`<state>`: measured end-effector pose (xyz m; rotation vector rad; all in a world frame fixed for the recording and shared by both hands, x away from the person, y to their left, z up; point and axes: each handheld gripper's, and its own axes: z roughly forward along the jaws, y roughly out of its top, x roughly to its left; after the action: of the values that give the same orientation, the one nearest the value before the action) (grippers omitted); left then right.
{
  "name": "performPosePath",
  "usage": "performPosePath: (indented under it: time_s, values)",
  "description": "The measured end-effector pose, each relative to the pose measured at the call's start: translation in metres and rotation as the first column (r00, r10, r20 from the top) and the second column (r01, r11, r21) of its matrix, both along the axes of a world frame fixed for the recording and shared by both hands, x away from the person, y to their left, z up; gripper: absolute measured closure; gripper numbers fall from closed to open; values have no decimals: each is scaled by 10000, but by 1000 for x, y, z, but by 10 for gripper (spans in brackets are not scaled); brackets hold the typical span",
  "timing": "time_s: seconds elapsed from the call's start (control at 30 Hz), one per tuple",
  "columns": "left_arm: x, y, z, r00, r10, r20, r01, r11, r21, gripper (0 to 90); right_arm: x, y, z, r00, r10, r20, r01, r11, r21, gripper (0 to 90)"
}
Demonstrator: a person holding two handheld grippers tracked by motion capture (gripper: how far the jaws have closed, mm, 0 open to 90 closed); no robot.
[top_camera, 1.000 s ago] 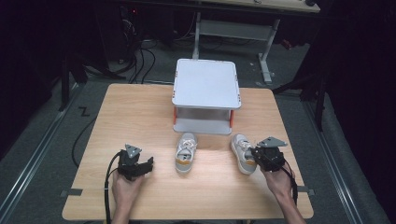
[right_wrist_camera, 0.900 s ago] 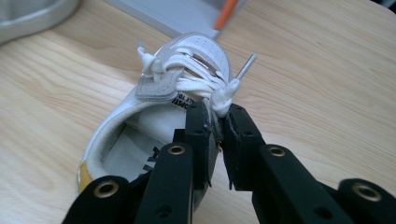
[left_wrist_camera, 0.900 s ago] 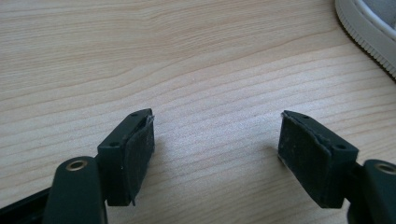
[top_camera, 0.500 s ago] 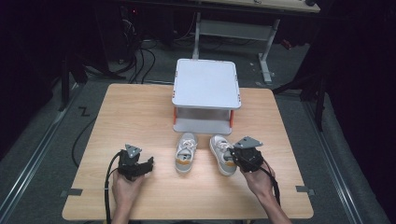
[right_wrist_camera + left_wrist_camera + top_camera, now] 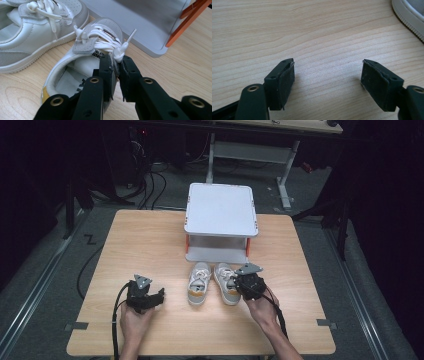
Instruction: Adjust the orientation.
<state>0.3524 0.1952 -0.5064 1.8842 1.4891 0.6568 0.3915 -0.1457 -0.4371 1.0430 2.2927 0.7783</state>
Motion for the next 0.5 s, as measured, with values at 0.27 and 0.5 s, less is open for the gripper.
performPosePath:
  time_s: [0.27,0.5]
  values:
    - [0,0,0,10000,0,-19,0,10000,1,273,1,14,-6,10000,-74,8,74,9998,-207,805]
    - [0,0,0,10000,13,-19,-13,10000,10,273,1,16,-9,9999,-5,-162,6,9999,104,782]
